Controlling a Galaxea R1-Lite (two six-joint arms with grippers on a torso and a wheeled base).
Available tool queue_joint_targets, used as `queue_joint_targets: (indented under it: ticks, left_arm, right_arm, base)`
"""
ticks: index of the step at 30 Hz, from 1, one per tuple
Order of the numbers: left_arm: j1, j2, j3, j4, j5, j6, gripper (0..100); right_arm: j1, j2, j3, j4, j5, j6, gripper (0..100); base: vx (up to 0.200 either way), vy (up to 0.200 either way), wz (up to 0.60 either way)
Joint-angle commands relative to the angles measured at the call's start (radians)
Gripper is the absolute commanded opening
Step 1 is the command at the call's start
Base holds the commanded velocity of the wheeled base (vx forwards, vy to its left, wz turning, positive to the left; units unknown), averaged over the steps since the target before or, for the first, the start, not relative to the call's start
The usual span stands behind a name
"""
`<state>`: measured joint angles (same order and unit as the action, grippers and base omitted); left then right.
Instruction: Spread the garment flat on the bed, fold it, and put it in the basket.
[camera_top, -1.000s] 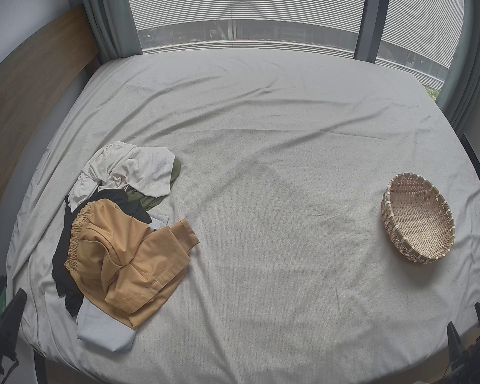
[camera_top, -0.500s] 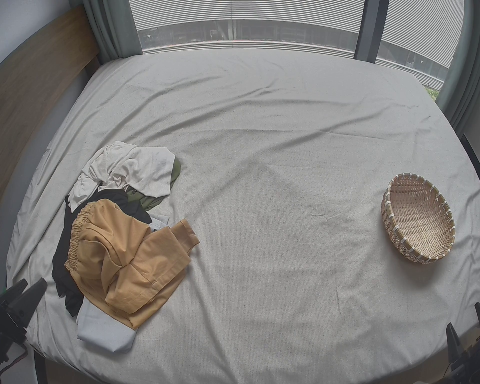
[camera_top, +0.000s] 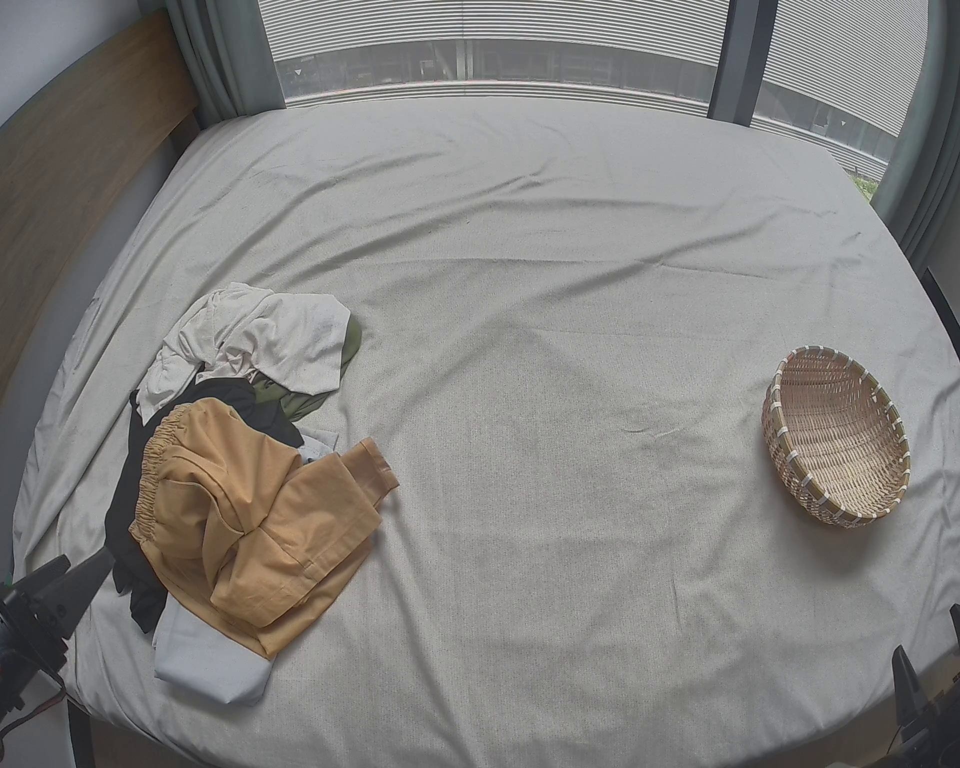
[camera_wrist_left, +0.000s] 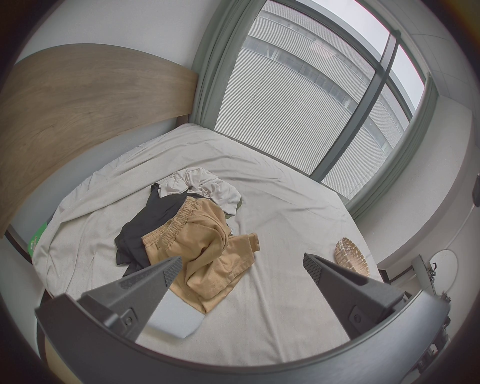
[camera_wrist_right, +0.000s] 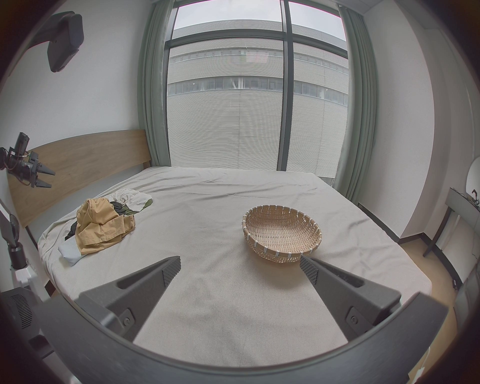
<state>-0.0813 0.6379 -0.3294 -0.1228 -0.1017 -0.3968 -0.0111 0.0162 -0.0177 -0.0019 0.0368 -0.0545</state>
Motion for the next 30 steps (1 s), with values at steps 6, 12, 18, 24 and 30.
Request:
queue_joint_targets:
  ticks: [6,12,18,24,30]
  left_arm:
    - [0.000,0.026,0.027,-0.015,0.000,-0.002,100]
    - [0.000,0.017,0.038,-0.015,0.000,0.000,100]
    - [-0.003,0.080,0.026,-0.031,-0.004,-0.005,100]
    - [0.000,0.221,0.039,-0.179,-0.027,-0.005,100]
    - [-0.002,0.298,0.041,-0.206,-0.029,-0.005,100]
  right_arm:
    - [0.000,-0.016,0.016,-0.006,0.011,0.002,100]
    - [0.000,-0.016,0.016,-0.009,0.015,0.004,100]
    - [0.003,-0.016,0.016,-0.003,0.017,0.001,100]
    - [0.003,-0.016,0.016,-0.006,0.020,0.004,100]
    - [0.002,-0.016,0.016,-0.009,0.021,0.005,100]
  base:
    - [0.000,0.000,0.00]
    - [0.000,0.000,0.00]
    - [0.000,0.000,0.00]
    - [0.000,0.000,0.00]
    - [0.000,0.000,0.00]
